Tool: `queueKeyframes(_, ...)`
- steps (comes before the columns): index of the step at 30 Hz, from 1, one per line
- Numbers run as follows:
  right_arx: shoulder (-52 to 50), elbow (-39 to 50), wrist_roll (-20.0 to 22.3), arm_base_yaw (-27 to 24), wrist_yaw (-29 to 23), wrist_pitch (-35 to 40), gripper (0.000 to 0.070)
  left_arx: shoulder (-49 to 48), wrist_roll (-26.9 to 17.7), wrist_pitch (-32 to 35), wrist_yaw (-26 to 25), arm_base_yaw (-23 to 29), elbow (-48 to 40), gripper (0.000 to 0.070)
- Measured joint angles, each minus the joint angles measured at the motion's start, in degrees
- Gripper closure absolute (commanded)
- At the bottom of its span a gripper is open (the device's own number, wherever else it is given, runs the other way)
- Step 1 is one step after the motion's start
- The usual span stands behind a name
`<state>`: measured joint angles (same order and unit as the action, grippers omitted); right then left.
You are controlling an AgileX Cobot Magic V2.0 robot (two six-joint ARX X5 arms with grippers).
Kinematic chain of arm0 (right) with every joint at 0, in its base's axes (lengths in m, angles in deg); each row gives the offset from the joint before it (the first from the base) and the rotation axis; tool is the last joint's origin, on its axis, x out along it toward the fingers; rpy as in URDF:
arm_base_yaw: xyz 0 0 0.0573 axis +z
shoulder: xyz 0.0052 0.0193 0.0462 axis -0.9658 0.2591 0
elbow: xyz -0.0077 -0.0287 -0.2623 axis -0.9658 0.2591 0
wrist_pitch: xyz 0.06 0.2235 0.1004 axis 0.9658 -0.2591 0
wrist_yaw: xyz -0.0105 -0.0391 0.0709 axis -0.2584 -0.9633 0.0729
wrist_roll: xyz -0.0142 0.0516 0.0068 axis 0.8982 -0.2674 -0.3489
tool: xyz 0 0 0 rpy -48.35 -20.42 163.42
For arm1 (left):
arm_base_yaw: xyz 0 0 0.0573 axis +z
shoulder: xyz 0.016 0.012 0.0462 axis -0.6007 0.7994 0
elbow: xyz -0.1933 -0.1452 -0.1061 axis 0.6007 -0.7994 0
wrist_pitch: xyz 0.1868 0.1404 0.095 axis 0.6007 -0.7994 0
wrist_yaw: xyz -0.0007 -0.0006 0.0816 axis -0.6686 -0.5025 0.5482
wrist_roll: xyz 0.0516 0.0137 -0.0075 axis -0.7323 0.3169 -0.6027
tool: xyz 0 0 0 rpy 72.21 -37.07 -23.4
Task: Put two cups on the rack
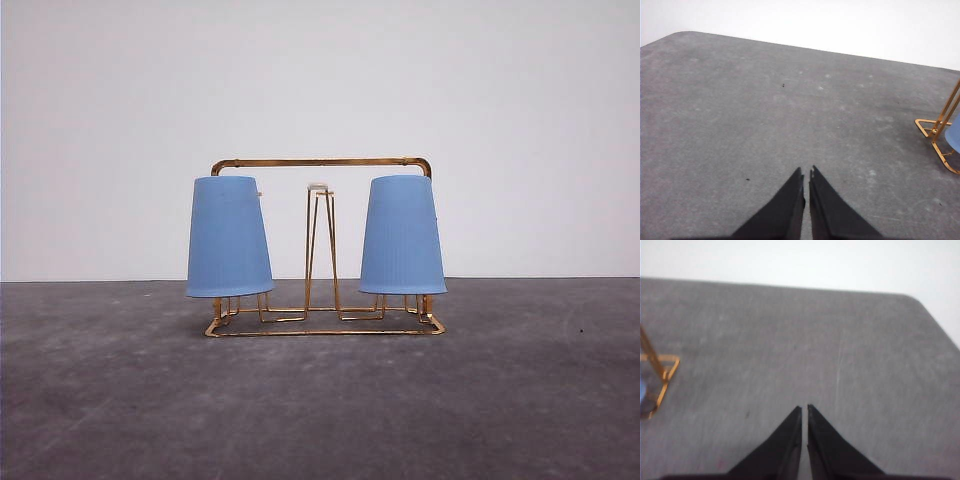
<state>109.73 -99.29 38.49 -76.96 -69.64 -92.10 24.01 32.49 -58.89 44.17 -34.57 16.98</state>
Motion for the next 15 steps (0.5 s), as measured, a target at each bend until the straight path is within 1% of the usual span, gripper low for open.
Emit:
queueKeyframes(2,-7.42,6.29,0.02,0.02,0.06,0.0,0.0683,0.0,0.0,0.0,0.0,0.0,-0.02,0.07)
queueKeyframes(5,-16.79,13.11,0.02,0.04,0.06,0.07,0.0683,0.0,0.0,0.0,0.0,0.0,-0.02,0.07)
queueKeyframes(8,-23.82,17.92,0.02,0.04,0.06,-0.01,0.0683,-0.02,0.0,0.0,0.0,0.0,-0.02,0.07)
queueKeyframes(10,-26.11,20.42,0.04,0.04,0.08,1.49,0.0683,-0.02,0.0,0.02,0.0,0.0,-0.02,0.07)
queueKeyframes(14,-25.86,23.56,0.02,0.04,0.29,3.03,0.0683,-0.02,0.0,0.02,0.02,0.0,-0.02,0.07)
queueKeyframes(15,-25.72,24.02,0.02,0.04,0.22,5.2,0.0683,-0.02,0.02,0.02,0.02,0.0,-0.02,0.07)
